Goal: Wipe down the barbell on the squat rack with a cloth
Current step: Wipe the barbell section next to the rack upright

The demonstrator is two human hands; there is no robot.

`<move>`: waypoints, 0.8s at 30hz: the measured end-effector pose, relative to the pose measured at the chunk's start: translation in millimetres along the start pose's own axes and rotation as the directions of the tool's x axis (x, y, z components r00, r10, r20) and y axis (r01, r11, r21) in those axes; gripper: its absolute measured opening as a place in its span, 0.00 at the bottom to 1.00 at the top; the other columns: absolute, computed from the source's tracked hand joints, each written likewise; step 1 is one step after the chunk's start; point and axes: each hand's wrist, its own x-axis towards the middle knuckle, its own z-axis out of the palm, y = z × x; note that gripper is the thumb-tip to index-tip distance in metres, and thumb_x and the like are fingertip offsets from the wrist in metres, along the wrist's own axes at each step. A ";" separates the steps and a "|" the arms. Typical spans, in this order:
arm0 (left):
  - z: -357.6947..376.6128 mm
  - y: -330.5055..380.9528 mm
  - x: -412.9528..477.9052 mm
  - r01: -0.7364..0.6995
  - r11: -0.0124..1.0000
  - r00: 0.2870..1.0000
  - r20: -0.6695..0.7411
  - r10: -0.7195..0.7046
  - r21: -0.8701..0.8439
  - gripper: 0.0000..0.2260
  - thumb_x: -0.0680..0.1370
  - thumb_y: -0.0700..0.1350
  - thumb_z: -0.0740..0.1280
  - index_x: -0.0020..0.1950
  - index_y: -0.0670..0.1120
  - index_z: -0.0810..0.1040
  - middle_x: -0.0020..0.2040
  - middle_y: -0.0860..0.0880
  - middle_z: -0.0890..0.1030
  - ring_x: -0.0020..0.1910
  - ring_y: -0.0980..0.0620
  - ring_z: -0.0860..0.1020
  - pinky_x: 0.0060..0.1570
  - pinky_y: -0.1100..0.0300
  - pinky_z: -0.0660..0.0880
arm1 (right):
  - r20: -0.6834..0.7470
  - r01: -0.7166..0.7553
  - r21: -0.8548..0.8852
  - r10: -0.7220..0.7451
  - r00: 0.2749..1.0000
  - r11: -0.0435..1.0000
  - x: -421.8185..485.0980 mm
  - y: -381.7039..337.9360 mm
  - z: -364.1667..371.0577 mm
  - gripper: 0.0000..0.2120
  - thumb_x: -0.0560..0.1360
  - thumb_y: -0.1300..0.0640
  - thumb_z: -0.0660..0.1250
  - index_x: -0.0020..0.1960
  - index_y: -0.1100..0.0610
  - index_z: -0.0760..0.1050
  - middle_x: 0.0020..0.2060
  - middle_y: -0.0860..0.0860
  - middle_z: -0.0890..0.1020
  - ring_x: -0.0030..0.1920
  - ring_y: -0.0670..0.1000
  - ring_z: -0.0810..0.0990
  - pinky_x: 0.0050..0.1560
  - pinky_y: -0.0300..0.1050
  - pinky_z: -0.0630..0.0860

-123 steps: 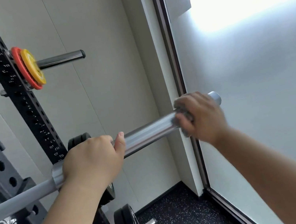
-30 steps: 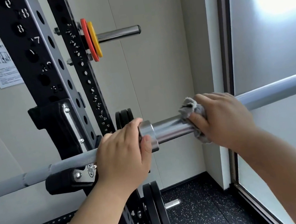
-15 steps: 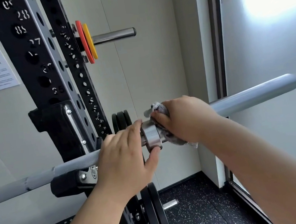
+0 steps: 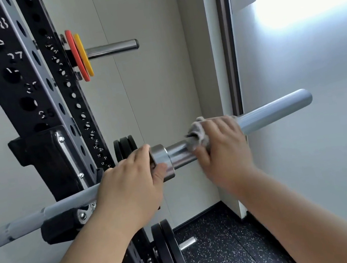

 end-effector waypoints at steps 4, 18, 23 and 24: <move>3.9 7.4 0.8 0.004 0.993 0.993 -0.115 -0.018 -0.122 0.18 0.85 0.57 0.53 0.73 0.53 0.62 0.67 0.54 0.76 0.59 0.46 0.80 0.51 0.47 0.77 | 0.077 0.306 0.062 -0.310 0.947 0.950 -14.0 -29.9 5.4 0.32 0.79 0.35 0.55 0.65 0.59 0.78 0.65 0.55 0.81 0.67 0.56 0.76 0.79 0.55 0.62; 4.5 2.3 4.4 -0.079 0.993 0.984 -0.168 0.063 -0.086 0.19 0.81 0.63 0.51 0.65 0.54 0.65 0.55 0.56 0.81 0.42 0.48 0.82 0.35 0.55 0.70 | -0.095 0.243 0.029 -0.240 0.966 0.970 -31.7 -5.1 21.9 0.23 0.83 0.47 0.59 0.71 0.60 0.76 0.71 0.59 0.76 0.75 0.62 0.70 0.79 0.66 0.59; -0.1 2.8 3.2 -0.063 0.991 0.988 -0.151 0.044 -0.120 0.19 0.79 0.64 0.56 0.65 0.56 0.65 0.54 0.58 0.79 0.38 0.51 0.76 0.37 0.56 0.70 | -0.145 0.285 -0.093 -0.296 0.944 0.954 -34.1 46.4 22.3 0.25 0.76 0.58 0.74 0.72 0.61 0.77 0.73 0.61 0.75 0.76 0.64 0.70 0.76 0.69 0.64; 0.6 2.8 3.1 -0.055 0.991 0.989 -0.144 0.038 -0.119 0.21 0.79 0.65 0.55 0.67 0.56 0.65 0.58 0.59 0.79 0.39 0.52 0.77 0.38 0.55 0.70 | -0.186 0.211 -0.062 -0.219 0.958 0.975 -30.8 54.5 18.6 0.24 0.75 0.58 0.74 0.70 0.63 0.78 0.72 0.61 0.76 0.75 0.64 0.71 0.75 0.69 0.64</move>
